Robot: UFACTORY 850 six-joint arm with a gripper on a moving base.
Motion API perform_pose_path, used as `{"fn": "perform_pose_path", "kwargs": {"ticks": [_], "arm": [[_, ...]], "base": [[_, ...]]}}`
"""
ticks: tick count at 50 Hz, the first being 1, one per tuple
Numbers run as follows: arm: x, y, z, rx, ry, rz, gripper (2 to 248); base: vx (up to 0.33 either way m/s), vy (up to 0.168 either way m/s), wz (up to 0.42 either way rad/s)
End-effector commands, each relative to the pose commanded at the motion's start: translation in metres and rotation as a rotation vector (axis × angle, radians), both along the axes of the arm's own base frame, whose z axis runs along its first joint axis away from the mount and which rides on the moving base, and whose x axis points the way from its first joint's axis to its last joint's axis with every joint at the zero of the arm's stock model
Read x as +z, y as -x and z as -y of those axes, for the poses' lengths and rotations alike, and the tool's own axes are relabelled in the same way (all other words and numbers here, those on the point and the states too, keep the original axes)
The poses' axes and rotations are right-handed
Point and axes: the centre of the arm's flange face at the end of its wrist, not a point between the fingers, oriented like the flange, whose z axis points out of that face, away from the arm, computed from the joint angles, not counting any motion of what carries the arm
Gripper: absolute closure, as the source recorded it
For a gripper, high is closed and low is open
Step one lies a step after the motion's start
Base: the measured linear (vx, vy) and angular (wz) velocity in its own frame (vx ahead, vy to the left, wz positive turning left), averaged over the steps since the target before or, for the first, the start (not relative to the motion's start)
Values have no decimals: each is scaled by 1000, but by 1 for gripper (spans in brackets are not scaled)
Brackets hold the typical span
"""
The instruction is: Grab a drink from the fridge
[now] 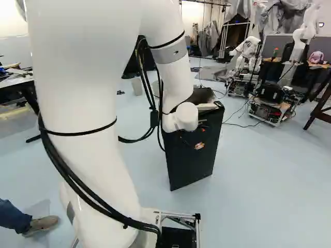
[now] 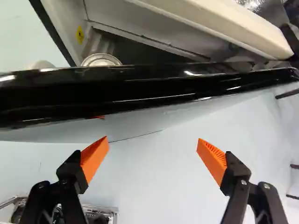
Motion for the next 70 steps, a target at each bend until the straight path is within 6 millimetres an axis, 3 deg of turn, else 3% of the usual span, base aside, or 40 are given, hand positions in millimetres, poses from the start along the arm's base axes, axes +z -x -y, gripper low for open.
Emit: {"fn": "perform_pose_path", "kwargs": {"ticks": [29,70], "arm": [[0,-5,-7,33,3,4,3],[-1,-33,-26,101,7,11,3]], "base": [[0,0,0],[0,0,0]]}}
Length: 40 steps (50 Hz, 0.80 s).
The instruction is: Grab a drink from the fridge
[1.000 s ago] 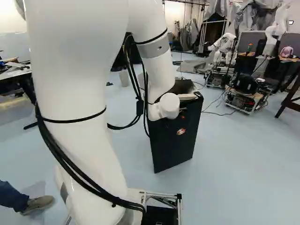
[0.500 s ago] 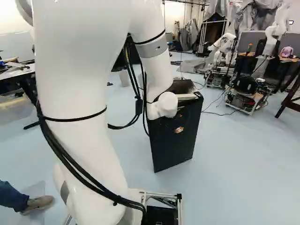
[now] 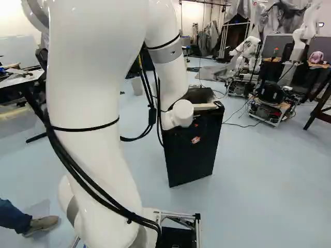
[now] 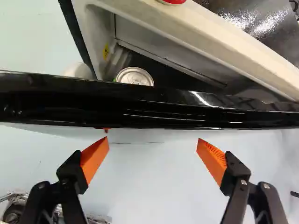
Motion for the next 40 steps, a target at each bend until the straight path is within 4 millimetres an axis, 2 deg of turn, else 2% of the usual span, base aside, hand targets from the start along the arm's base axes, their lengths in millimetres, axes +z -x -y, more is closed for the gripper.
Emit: {"fn": "perform_pose_path", "kwargs": {"ticks": [40], "arm": [[-1,-30,-20,67,5,10,3]], "base": [[0,0,0]]}}
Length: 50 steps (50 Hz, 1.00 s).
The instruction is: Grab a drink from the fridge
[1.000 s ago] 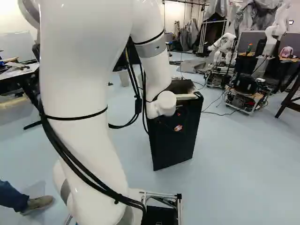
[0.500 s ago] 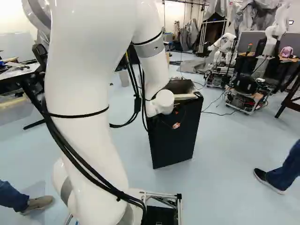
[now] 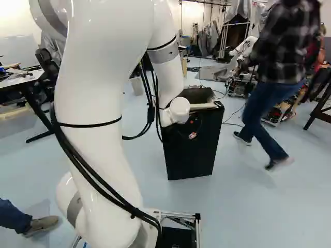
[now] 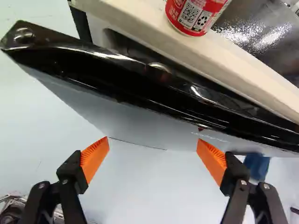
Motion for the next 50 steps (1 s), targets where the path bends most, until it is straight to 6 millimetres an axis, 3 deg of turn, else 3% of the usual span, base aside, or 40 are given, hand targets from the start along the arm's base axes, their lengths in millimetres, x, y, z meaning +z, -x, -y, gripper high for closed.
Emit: {"fn": "perform_pose_path", "kwargs": {"ticks": [38,50], "arm": [[-1,-30,-19,60,5,13,3],[-1,-30,-22,64,5,12,3]], "base": [[0,0,0],[0,0,0]]}}
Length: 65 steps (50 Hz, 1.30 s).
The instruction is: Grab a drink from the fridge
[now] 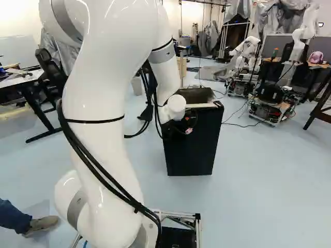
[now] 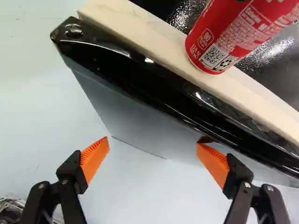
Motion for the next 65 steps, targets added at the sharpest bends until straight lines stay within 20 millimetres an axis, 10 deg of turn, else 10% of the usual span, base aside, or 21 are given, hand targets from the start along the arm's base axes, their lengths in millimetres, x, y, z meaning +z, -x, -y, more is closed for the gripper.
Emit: {"fn": "perform_pose_path", "kwargs": {"ticks": [38,65], "arm": [[4,60,-14,-42,-26,-23,3],[10,63,-51,-159,-133,61,3]], "base": [[0,0,0],[0,0,0]]}}
